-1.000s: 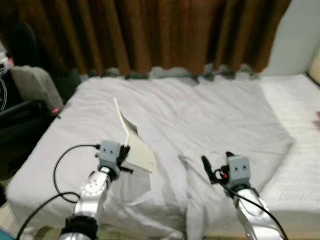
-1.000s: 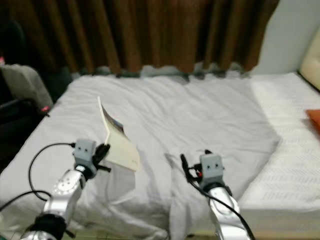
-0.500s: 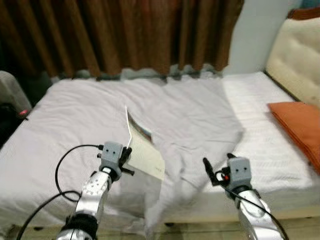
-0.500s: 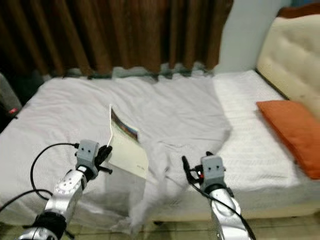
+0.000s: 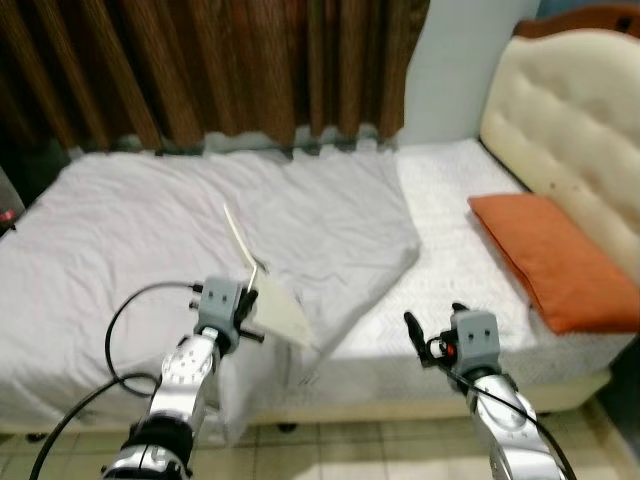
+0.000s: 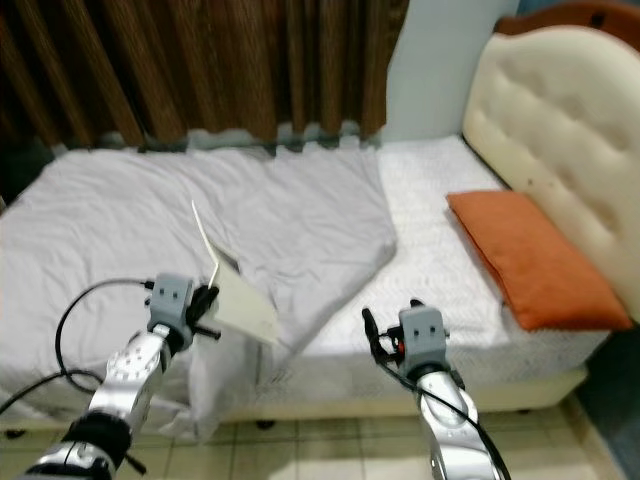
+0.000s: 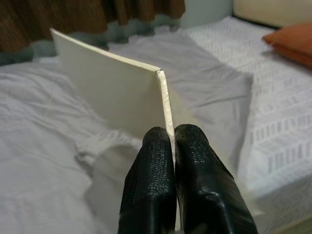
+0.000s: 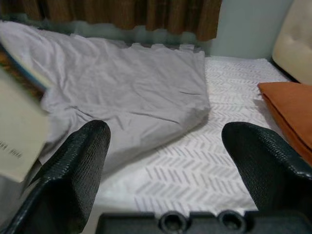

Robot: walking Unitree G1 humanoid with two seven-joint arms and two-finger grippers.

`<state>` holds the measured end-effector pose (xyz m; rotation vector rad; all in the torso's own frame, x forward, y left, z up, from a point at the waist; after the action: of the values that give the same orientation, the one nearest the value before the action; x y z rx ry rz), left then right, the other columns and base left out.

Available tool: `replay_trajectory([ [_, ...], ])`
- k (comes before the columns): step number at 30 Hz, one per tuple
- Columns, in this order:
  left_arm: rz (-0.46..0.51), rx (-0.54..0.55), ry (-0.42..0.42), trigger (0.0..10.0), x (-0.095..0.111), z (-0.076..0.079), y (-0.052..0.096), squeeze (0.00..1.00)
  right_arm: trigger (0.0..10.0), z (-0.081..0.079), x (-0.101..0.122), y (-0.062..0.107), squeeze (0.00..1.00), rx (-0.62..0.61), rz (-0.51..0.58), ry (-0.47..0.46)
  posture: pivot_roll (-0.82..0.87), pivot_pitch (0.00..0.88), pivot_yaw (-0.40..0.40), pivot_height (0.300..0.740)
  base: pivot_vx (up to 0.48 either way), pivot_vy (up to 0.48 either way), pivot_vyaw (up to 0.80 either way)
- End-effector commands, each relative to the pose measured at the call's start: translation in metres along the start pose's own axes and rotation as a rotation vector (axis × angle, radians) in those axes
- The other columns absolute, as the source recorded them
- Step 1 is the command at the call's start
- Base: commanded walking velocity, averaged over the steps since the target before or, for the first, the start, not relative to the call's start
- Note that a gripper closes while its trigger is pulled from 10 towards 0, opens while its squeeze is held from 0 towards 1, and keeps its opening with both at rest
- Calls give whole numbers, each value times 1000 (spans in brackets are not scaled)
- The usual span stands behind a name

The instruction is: Clean up the room

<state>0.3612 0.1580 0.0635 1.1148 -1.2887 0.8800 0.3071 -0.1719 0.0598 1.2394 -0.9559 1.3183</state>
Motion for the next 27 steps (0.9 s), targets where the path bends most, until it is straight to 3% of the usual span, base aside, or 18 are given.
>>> replay_trajectory([
  [1,42,26,-19,10000,11,-10,-1,0,10000,-8,2,-3,0,25,12,-5,-103,1,46,740,0,-439,0],
  [20,53,1,-47,10000,6,-1,1,0,10000,-6,-6,4,0,26,-10,13,-106,21,36,740,0,-439,0],
  [23,43,28,-80,10000,7,-3,-2,0,10000,-6,-5,2,0,29,-7,15,-109,16,36,740,0,0,0],
  [27,33,11,-65,10000,11,-1,-6,0,10000,-6,-4,2,0,32,-7,19,-107,12,38,740,217,0,0],
])
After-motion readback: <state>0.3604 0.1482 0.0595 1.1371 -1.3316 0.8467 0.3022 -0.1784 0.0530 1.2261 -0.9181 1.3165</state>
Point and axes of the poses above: a point about 5 cm out from each wrist's last joint towards the gripper, its own y axis pointing back from the gripper into the wrist, its own x axis along the axis of the wrist's last joint, z = x × y, the point moved 3 cm from there along -y, pointing out of the wrist towards the gripper, and after that the axes turned 2 degrees about y, right-handed, at the moved point
